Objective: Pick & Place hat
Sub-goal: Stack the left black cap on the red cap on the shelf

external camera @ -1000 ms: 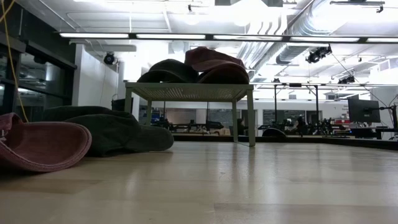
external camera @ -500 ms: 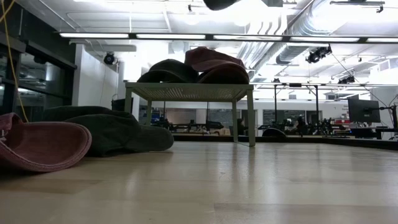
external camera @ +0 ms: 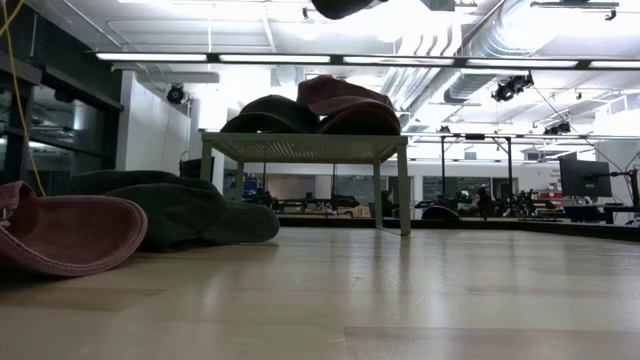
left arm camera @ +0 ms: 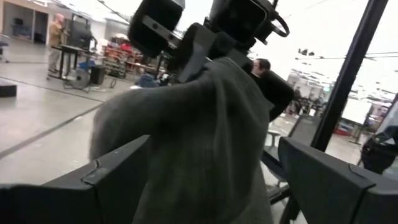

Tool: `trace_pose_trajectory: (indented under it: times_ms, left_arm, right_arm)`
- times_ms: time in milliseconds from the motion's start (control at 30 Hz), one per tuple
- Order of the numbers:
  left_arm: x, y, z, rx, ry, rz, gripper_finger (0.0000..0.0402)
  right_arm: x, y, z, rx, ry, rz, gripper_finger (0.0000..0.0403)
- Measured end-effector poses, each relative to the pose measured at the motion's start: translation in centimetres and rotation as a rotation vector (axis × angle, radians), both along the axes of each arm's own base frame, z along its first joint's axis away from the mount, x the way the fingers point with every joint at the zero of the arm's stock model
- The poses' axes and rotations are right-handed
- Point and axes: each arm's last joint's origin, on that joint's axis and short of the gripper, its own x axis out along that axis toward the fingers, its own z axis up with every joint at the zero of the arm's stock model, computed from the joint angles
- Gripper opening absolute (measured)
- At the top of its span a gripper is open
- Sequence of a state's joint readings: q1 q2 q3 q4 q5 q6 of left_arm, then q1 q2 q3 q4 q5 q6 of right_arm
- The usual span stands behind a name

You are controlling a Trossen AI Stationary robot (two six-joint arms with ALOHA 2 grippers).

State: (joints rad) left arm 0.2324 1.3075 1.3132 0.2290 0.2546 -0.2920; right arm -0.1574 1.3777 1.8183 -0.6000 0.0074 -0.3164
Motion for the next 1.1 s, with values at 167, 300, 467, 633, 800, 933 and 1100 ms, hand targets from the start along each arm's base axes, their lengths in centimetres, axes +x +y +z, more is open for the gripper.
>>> trace_pose_trajectory:
  times_ms: [167,300,467,633,800,933,1100]
  left_arm:
    - [0.8,-0.6,-0.4,-0.009,0.002,0.018,0.0344]
    - [2.2,-0.7,-1.3,-0.013,0.049,0.019,0.0344]
    - [3.3,-0.7,-1.5,-0.031,0.07,0.082,0.0344]
    - [3.7,-0.6,-1.6,-0.03,0.078,0.091,0.0344]
    - [3.7,-0.5,-1.7,-0.02,0.081,0.106,0.0311]
    - [3.7,-0.6,-1.7,-0.02,0.082,0.097,0.0252]
    - [3.7,-0.7,-1.5,-0.038,0.067,0.067,0.0159]
  right_arm:
    - [0.8,-0.1,-0.2,-0.004,-0.006,0.002,0.0022]
    - [1.4,-0.2,-0.6,-0.002,0.013,0.002,0.0022]
    - [1.7,-0.2,-0.9,0.003,0.022,0.008,0.0022]
    - [1.7,-0.2,-0.9,0.008,0.02,0.016,0.0022]
    - [1.7,-0.1,-0.9,0.036,0.021,0.04,0.0022]
    - [1.8,0.2,-1.0,0.035,0.031,0.046,0.0022]
    - [1.8,0.3,-1.0,0.037,0.034,0.055,0.0022]
